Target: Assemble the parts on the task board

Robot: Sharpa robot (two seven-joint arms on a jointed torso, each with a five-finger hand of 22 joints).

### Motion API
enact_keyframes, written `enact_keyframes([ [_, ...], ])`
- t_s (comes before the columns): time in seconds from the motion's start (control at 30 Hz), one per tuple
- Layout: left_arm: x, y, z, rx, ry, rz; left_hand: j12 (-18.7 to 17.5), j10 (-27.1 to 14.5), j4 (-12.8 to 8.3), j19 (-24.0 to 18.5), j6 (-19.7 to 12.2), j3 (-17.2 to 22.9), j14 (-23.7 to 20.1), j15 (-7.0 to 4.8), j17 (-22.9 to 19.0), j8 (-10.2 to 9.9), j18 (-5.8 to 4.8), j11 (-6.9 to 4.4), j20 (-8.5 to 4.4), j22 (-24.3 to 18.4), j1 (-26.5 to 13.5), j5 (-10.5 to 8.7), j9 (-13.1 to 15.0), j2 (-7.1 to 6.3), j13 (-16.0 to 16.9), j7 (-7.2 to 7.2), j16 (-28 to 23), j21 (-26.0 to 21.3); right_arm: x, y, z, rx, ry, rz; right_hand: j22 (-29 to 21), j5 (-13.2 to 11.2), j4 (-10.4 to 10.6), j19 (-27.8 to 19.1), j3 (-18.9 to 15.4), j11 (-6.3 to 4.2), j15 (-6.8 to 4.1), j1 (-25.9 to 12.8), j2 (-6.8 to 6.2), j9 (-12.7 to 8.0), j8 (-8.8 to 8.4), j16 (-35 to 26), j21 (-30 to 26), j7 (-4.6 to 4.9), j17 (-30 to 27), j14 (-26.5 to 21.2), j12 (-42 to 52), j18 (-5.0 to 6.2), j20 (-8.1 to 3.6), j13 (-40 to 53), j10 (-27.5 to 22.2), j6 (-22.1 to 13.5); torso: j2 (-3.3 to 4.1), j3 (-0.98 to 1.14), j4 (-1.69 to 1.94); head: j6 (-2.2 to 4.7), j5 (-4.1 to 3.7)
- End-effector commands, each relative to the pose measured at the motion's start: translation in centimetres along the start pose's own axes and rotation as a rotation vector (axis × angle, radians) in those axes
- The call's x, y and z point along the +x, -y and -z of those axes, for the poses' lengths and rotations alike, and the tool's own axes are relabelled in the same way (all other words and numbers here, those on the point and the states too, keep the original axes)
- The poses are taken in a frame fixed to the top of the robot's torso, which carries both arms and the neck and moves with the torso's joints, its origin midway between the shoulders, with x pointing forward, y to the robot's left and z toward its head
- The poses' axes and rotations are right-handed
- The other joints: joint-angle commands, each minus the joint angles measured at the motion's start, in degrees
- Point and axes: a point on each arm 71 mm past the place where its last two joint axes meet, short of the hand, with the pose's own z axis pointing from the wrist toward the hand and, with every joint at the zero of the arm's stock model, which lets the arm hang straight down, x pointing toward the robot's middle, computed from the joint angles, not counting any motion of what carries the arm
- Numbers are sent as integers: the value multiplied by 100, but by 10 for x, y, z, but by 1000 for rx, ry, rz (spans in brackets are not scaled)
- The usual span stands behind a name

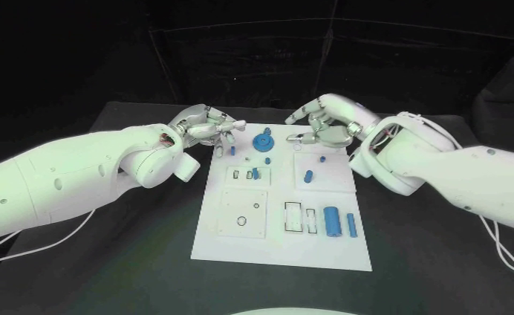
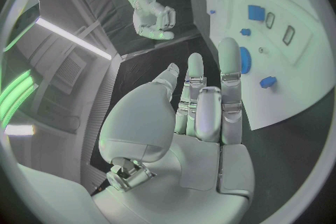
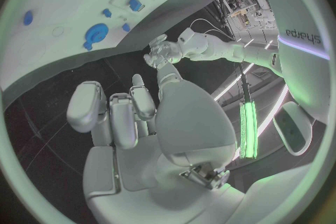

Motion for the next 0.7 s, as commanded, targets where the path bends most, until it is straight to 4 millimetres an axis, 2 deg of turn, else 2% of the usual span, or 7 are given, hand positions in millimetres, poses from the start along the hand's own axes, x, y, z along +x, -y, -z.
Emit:
enact_keyframes([
  [0.03, 8, -14, 0, -303, -119, -304, 559, -218, 55, 52, -47, -146, 528, -18, 1174, 239, -93, 11, -40, 831, -108, -28, 174, 37, 527, -67, 415, 701, -16, 9, 2, 9, 30, -149, -2, 35, -39, -14, -1, -15, -48, 44, 19, -7, 25, -27, -32, -19, -2, 228, -14, 54, -15, -5, -9, 40, -134, 48, -12, -79, 28],
  [0.1, 9, -13, -3, -356, -130, -356, 1561, -517, 183, 16, -273, -376, 543, -90, 1352, 592, -170, -75, -9, 1440, -230, -5, 460, 64, 1513, -117, 576, 1263, -25, 16, 5, 32, 52, -156, -13, 40, -41, -18, -4, -16, -48, 46, 21, -8, 27, -34, -39, -20, -13, 226, -16, 56, -16, -8, -9, 40, -155, 63, -1, -76, 27],
  [0.13, 10, -12, -5, -380, -136, -382, 1738, -549, 242, 32, -294, -409, 556, -62, 1410, 660, -179, -3, -36, 1657, -281, -69, 512, 114, 1715, -123, 624, 1414, -28, 19, 5, 41, 60, -159, -13, 40, -41, -18, -4, -16, -48, 46, 21, -8, 27, -34, -39, -20, -13, 226, -16, 56, -16, -8, -9, 40, -169, 70, 3, -82, 26],
  [0.23, 12, -11, -9, -430, -143, -441, 2100, -588, 445, 131, -360, -611, 576, -69, 1490, 849, -251, 13, -27, 2207, -508, -60, 662, 124, 2092, -132, 692, 1812, -33, 24, 6, 57, 71, -163, -31, 42, -41, -26, -5, -16, -48, 46, 22, -8, 28, -41, -47, -20, -27, 223, -18, 60, -16, -10, -11, 41, -199, 83, -4, -109, 25],
  [0.3, 14, -11, -14, -469, -151, -476, 2406, -692, 628, 193, -514, -840, 585, -96, 1526, 1115, -288, -14, -31, 2542, -591, -75, 897, 191, 2406, -159, 723, 2072, -35, 26, 6, 66, 73, -165, -42, 45, -41, -30, -7, -16, -49, 46, 24, -8, 29, -47, -53, -20, -36, 222, -26, 62, -17, -18, -16, 41, -214, 88, -5, -121, 26],
  [0.43, 21, -9, -23, -526, -173, -524, 2479, -750, 921, 246, -622, -1074, 571, -97, 1479, 1273, -311, -21, -50, 2711, -835, -77, 1055, 267, 2494, -155, 682, 2171, -38, 29, 6, 80, 71, -168, -102, 84, -59, -52, -17, -20, -54, 76, 45, -12, 41, -87, -90, -23, -92, 212, -55, 72, -24, -50, -34, 38, -229, 107, -5, -143, 47],
  [0.7, 35, -2, -41, -542, -177, -554, 2772, -692, 940, 345, -730, -1297, 594, -122, 1557, 1601, -372, -52, -72, 3090, -678, -73, 1377, 256, 2790, -199, 748, 2406, -40, 33, 4, 98, 70, -157, -133, 147, -74, -57, -37, -23, -59, 97, 63, -17, 55, -110, -115, -24, -115, 211, -71, 76, -30, -71, -41, 32, -247, 107, -25, -171, 54],
])
